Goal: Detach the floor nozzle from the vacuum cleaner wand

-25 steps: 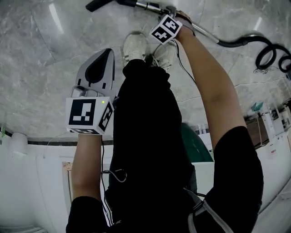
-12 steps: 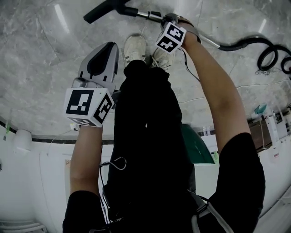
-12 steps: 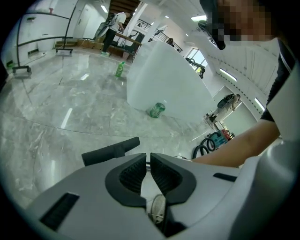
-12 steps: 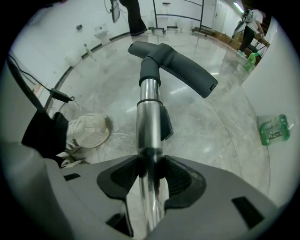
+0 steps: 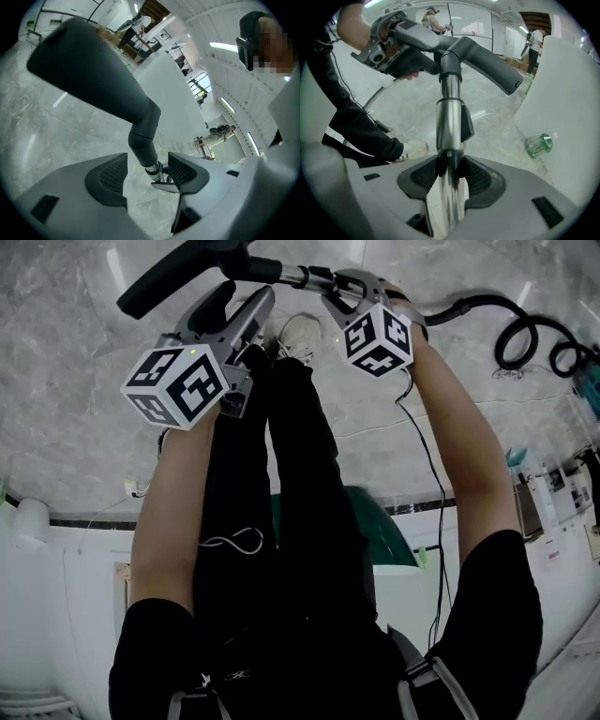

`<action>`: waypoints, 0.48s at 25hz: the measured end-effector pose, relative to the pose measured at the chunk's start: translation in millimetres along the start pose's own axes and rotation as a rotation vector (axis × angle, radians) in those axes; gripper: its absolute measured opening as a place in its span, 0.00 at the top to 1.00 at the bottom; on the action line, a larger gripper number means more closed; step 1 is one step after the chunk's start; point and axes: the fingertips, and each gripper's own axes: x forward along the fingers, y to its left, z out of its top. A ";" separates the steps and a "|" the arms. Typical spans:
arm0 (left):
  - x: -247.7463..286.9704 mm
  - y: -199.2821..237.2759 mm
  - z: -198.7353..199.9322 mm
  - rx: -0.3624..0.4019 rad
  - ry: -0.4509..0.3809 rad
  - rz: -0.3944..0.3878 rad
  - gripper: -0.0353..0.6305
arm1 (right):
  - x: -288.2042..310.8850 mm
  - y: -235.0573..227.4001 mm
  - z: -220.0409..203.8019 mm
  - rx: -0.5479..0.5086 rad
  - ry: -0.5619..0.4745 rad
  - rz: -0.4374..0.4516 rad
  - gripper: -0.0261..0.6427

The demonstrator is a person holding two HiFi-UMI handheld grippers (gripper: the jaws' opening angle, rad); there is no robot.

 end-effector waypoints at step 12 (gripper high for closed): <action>-6.7 -101.0 58.6 0.034 -0.197 -0.222 0.63 | -102.3 27.8 30.2 -0.001 -0.126 0.017 0.68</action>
